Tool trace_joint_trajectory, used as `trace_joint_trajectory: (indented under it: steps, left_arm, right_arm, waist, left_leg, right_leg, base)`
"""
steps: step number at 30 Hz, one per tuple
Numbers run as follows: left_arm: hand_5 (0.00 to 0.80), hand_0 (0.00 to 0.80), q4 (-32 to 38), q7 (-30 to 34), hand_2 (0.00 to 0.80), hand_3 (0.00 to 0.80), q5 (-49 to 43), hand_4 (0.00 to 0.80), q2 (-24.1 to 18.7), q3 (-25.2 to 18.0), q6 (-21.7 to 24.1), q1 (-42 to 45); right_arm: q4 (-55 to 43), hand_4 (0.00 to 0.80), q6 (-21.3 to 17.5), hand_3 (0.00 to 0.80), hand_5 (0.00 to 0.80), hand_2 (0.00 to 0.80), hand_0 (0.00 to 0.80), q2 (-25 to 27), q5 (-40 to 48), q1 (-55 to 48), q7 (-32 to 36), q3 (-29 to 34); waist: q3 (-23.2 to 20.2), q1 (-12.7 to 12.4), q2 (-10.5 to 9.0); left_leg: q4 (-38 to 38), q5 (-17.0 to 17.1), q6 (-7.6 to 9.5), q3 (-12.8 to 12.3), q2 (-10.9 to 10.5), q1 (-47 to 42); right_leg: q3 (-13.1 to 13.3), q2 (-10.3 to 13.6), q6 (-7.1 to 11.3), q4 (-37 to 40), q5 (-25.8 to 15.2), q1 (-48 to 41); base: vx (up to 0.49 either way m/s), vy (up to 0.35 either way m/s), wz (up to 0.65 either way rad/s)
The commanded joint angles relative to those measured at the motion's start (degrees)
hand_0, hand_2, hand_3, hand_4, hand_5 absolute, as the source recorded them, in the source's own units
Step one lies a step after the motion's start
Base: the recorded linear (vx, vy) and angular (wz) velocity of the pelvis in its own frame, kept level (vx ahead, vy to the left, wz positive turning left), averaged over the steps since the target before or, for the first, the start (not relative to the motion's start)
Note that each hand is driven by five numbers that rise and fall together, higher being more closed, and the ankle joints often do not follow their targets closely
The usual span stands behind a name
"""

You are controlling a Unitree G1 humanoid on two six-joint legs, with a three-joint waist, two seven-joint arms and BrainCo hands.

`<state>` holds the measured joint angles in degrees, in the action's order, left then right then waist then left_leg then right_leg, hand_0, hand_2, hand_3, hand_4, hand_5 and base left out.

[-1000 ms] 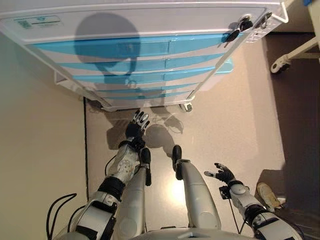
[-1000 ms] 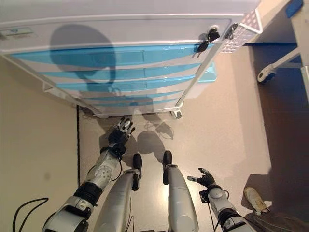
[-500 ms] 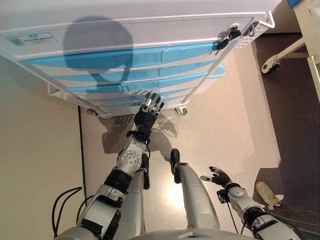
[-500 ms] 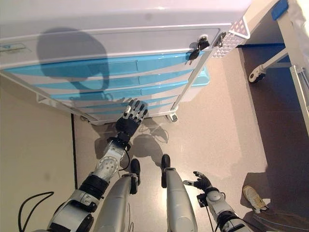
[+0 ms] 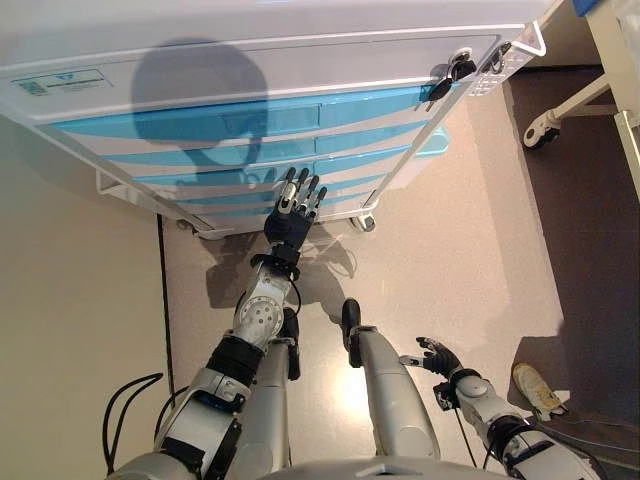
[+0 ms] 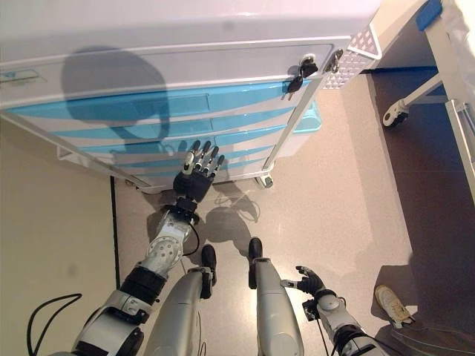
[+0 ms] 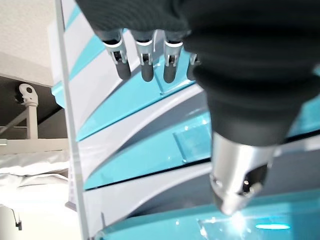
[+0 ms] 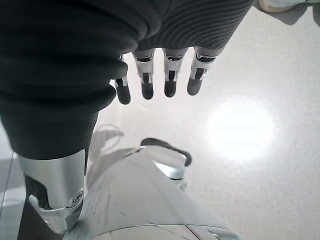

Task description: Open the drawer and pick up the medicine

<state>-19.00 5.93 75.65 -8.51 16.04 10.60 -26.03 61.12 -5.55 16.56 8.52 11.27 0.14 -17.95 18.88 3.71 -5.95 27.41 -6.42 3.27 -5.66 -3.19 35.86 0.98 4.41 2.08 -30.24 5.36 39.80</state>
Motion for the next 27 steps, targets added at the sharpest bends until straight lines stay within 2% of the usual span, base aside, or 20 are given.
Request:
trace_joint_trajectory:
  steps: [1, 3, 4, 5, 6, 7, 8, 9, 10, 11, 12, 13, 14, 15, 16, 20, 27]
  left_arm:
    - [0.0, 0.0, 6.5, 0.5, 0.0, 0.0, -0.9, 0.0, 0.2, -4.1, 4.8, -3.4]
    - [0.0, 0.0, 6.5, 0.1, 0.0, 0.0, -0.7, 0.0, -0.2, -4.8, 5.4, -3.9]
    - [0.0, 0.0, 6.3, -0.1, 0.0, 0.0, -0.9, 0.0, -0.5, -5.2, 5.5, -4.1]
    - [0.0, 0.0, 6.3, -0.2, 0.0, 0.0, -0.9, 0.0, -0.6, -5.4, 5.6, -4.0]
    - [0.0, 0.0, 6.5, -0.3, 0.0, 0.0, -0.9, 0.0, -0.5, -5.6, 5.7, -4.0]
    - [0.0, 0.0, 6.5, -0.3, 0.0, 0.0, -0.9, 0.0, -0.5, -5.6, 5.7, -4.1]
    - [0.0, 0.0, 6.0, -0.5, 0.0, 0.0, -1.0, 0.0, -0.6, -5.4, 5.5, -3.6]
    - [0.0, 0.0, 5.9, -0.6, 0.0, 0.0, -1.2, 0.0, -0.6, -5.3, 5.5, -3.4]
    - [0.0, 0.0, 6.0, -0.6, 0.0, 0.0, -1.2, 0.0, -0.6, -5.3, 5.5, -3.5]
    - [0.0, 0.0, 4.4, -0.9, 0.0, 0.0, -1.6, 0.0, -0.7, -4.9, 4.7, -2.8]
    - [0.0, 0.0, 3.9, -1.0, 0.0, 0.0, -2.1, 0.0, -0.8, -4.5, 4.6, -2.6]
    - [0.0, 0.0, 3.2, -1.0, 0.0, 0.0, -2.3, 0.0, -0.8, -4.3, 4.1, -2.2]
    - [0.0, 0.0, 2.4, -1.1, 0.0, 0.0, -2.6, 0.0, -0.9, -4.0, 3.7, -1.9]
    - [0.0, 0.0, 1.1, -1.2, 0.0, 0.0, -3.1, 0.0, -1.3, -3.8, 3.3, -1.8]
    - [0.0, 0.0, -0.1, -1.5, 0.0, 0.0, -4.1, 0.0, -1.7, -3.5, 2.9, -1.4]
    - [0.0, 0.0, -3.8, -0.9, 0.0, 0.0, -7.4, 0.0, -2.9, -1.2, -0.3, -0.1]
    - [0.0, 0.0, -5.0, -0.5, 0.0, 0.0, -8.5, 0.0, -3.1, 0.1, -1.9, 0.3]
  right_arm:
    - [1.2, 0.0, -1.0, 0.0, 0.0, 0.0, 0.0, 2.0, -0.5, -2.8, 0.7, -1.6]
    - [1.6, 0.0, -1.0, 0.0, 0.0, 0.0, 0.0, 2.0, -0.6, -2.6, 0.7, -1.6]
    - [1.3, 0.0, -1.0, 0.0, 0.0, 0.0, 0.0, 2.1, -0.6, -2.5, 0.8, -1.7]
    - [1.3, 0.0, -1.0, 0.0, 0.0, 0.0, 0.0, 2.2, -0.7, -2.6, 0.9, -1.8]
    - [1.4, 0.0, -1.0, 0.0, 0.0, 0.0, 0.0, 2.1, -0.8, -2.5, 0.8, -1.9]
    - [1.4, 0.0, -1.0, 0.0, 0.0, 0.0, 0.0, 2.2, -0.8, -2.4, 0.8, -1.9]
    - [1.7, 0.0, -0.9, 0.0, 0.0, 0.0, 0.0, 2.2, -0.9, -2.3, 0.8, -1.9]
    - [1.7, 0.0, -0.9, 0.0, 0.0, 0.0, 0.0, 2.2, -0.9, -2.1, 0.6, -1.9]
    - [1.7, 0.0, -0.9, 0.0, 0.0, 0.0, 0.0, 2.3, -0.9, -2.1, 0.6, -1.9]
    - [1.8, 0.0, -0.8, 0.0, 0.0, 0.0, 0.0, 2.2, -1.1, -1.8, 0.3, -1.9]
    - [1.7, 0.0, -0.8, 0.0, 0.0, 0.0, 0.0, 2.2, -1.1, -1.6, 0.2, -1.9]
    - [1.5, 0.0, -0.8, 0.0, 0.0, 0.0, 0.0, 2.2, -1.1, -1.5, 0.1, -1.9]
    - [1.3, 0.0, -0.8, 0.0, 0.0, 0.0, 0.0, 2.2, -1.1, -1.5, 0.0, -1.8]
    - [1.3, 0.0, -0.7, 0.0, 0.0, 0.0, 0.0, 2.2, -1.1, -1.3, -0.1, -1.8]
    - [1.1, 0.0, -0.7, 0.0, 0.0, 0.0, 0.0, 2.2, -1.1, -1.2, -0.4, -1.8]
    - [0.8, 0.0, -0.2, 0.0, 0.0, 0.0, 0.0, 2.6, -1.3, -1.0, -1.0, -1.3]
    - [0.1, 0.0, 0.0, 0.0, 0.0, 0.0, 0.0, 2.9, -1.6, -1.3, -1.4, -0.6]
  waist:
    - [-2.2, -0.1, 2.32]
    - [-2.2, -0.1, 2.19]
    - [-1.9, 0.0, 1.84]
    - [-2.1, -0.2, 2.0]
    - [-2.0, -0.2, 1.97]
    - [-1.9, -0.1, 1.74]
    - [-1.8, -0.4, 1.92]
    - [-1.6, -0.4, 1.91]
    - [-1.4, -0.3, 1.68]
    - [-1.3, -0.5, 1.87]
    - [-1.0, -0.4, 1.62]
    - [-1.0, -0.5, 1.83]
    - [-0.8, -0.5, 1.83]
    - [-0.5, -0.4, 1.6]
    - [-0.5, -0.5, 1.83]
    - [0.1, -0.4, 2.04]
    - [0.3, -0.1, 2.31]
  left_leg:
    - [-1.6, -1.5, 0.11, 3.0, -1.6, -0.2]
    - [-1.9, -1.4, 0.04, 3.1, -1.7, -0.2]
    - [-2.2, 0.5, 0.29, 2.8, -1.8, 0.7]
    - [-2.0, -1.2, -0.02, 3.4, -1.7, 0.0]
    - [-2.1, -1.1, -0.02, 3.6, -1.7, 0.0]
    - [-2.4, 0.7, 0.25, 3.0, -1.8, 0.8]
    - [-2.3, -0.9, -0.06, 3.8, -1.7, -0.1]
    - [-2.4, -0.8, -0.08, 3.9, -1.7, -0.1]
    - [-2.6, 1.0, 0.19, 3.4, -1.9, 0.7]
    - [-2.5, -0.7, -0.12, 4.0, -1.8, -0.2]
    - [-2.9, 1.2, 0.13, 3.5, -2.0, 0.5]
    - [-2.8, -0.5, -0.15, 4.0, -1.8, -0.3]
    - [-2.9, -0.4, -0.16, 4.0, -1.9, -0.4]
    - [-3.3, 1.5, 0.09, 3.5, -2.0, 0.2]
    - [-3.1, -0.2, -0.23, 4.0, -1.8, -0.5]
    - [-3.0, 0.0, -0.14, 3.9, -1.9, -0.6]
    - [-2.8, 0.0, -0.06, 3.6, -2.0, -0.5]
  right_leg:
    - [-0.6, 0.1, 1.66, 5.7, -5.2, -0.5]
    - [-0.8, 0.1, 1.67, 6.1, -5.3, -0.6]
    - [-1.1, 0.4, 1.35, 6.9, -7.1, -0.1]
    - [-1.0, 0.1, 1.64, 6.3, -5.5, -0.6]
    - [-1.1, 0.1, 1.63, 6.4, -5.5, -0.6]
    - [-1.3, 0.5, 1.34, 7.1, -7.2, -0.1]
    - [-1.4, 0.2, 1.63, 6.7, -5.6, -1.0]
    - [-1.4, 0.3, 1.62, 6.7, -5.6, -1.0]
    - [-1.6, 0.6, 1.32, 7.4, -7.3, -0.5]
    - [-1.5, 0.3, 1.62, 6.9, -5.7, -1.3]
    - [-1.8, 0.7, 1.31, 7.6, -7.4, -0.8]
    - [-1.7, 0.5, 1.6, 7.1, -5.8, -1.5]
    - [-1.7, 0.5, 1.61, 7.2, -5.9, -1.5]
    - [-1.8, 0.9, 1.31, 8.0, -7.7, -1.1]
    - [-1.7, 0.6, 1.63, 7.3, -6.1, -1.7]
    - [-1.5, 0.5, 1.69, 7.4, -6.3, -1.9]
    - [-1.0, 0.5, 1.61, 7.1, -6.4, -1.8]
  base:
    - [0.02, -0.015, 0.04]
    - [-0.036, -0.021, 0.04]
    - [0.003, -0.02, 0.04]
    - [0.005, -0.02, 0.07]
    - [0.005, -0.01, 0.08]
    - [0.01, -0.019, 0.1]
    - [0.005, -0.018, 0.08]
    - [0.005, -0.017, 0.08]
    - [0.002, -0.001, 0.09]
    - [-0.093, 0.005, 0.1]
    - [0.096, 0.008, 0.08]
    - [-0.001, 0.005, 0.03]
    - [0.001, 0.003, 0.04]
    - [-0.004, 0.007, 0.06]
    - [-0.006, 0.008, 0.05]
    - [0.021, 0.004, 0.0]
    - [0.0, 0.0, 0.0]
